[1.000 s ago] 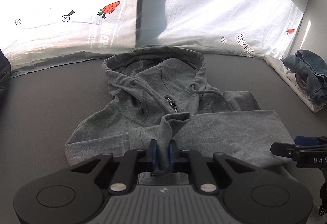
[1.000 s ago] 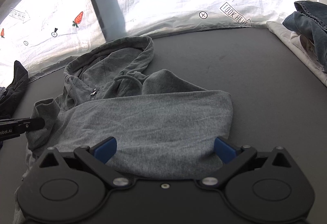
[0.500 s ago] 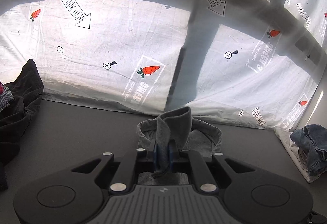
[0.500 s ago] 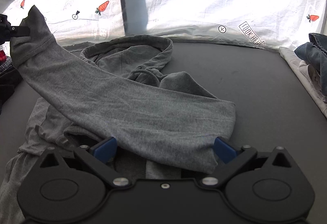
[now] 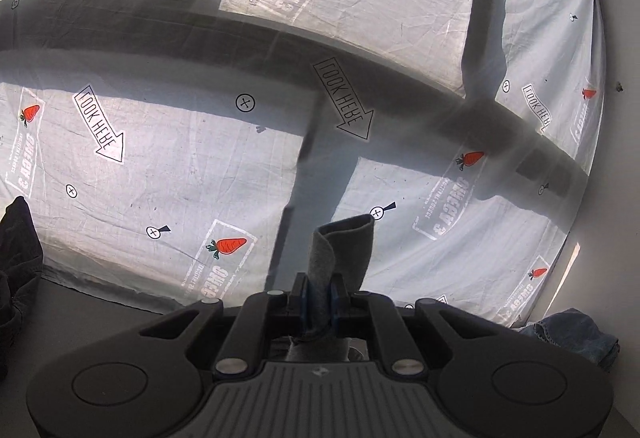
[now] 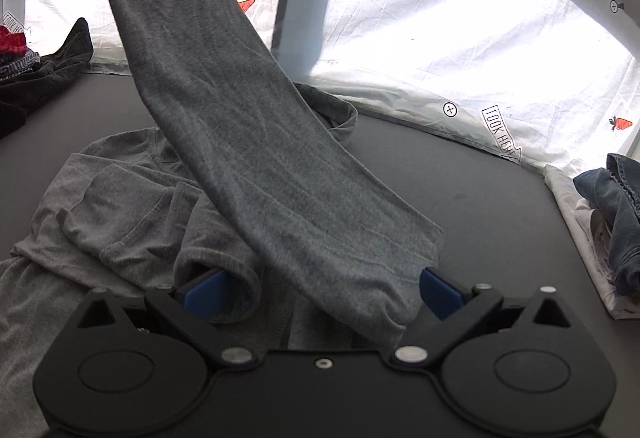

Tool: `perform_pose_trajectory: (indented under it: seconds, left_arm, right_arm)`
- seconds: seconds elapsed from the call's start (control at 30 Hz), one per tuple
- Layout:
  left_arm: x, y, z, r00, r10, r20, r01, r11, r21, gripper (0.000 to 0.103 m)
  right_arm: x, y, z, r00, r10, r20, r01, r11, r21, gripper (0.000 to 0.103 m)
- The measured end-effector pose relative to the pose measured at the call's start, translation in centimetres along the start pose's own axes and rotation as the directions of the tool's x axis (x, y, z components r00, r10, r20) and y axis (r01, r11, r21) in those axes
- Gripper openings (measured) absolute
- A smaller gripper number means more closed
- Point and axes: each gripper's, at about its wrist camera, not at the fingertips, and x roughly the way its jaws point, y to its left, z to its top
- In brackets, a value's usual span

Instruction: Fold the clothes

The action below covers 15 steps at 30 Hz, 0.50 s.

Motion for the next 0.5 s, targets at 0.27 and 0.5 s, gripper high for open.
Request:
perform_pose_trajectory:
  seconds: [0.27,0.5]
  left_arm:
    - [-2.0,1.9,1.9,0.996,0.057,0.072,-0.054,0.998,-0.040,0.012]
    - [-3.1,3.8,2.0,0.990,0.112,0.088,-0.104,0.990,-0.093,0.012]
  right_arm:
    - [-0.4,0.2,0.9,0.999,0.019,0.038,-0.020,1.000,0.017,0.103]
    - [1.5,4.3,0.9,0.999,-0.029,0.032,0.034,0.987,-0.159,0.103]
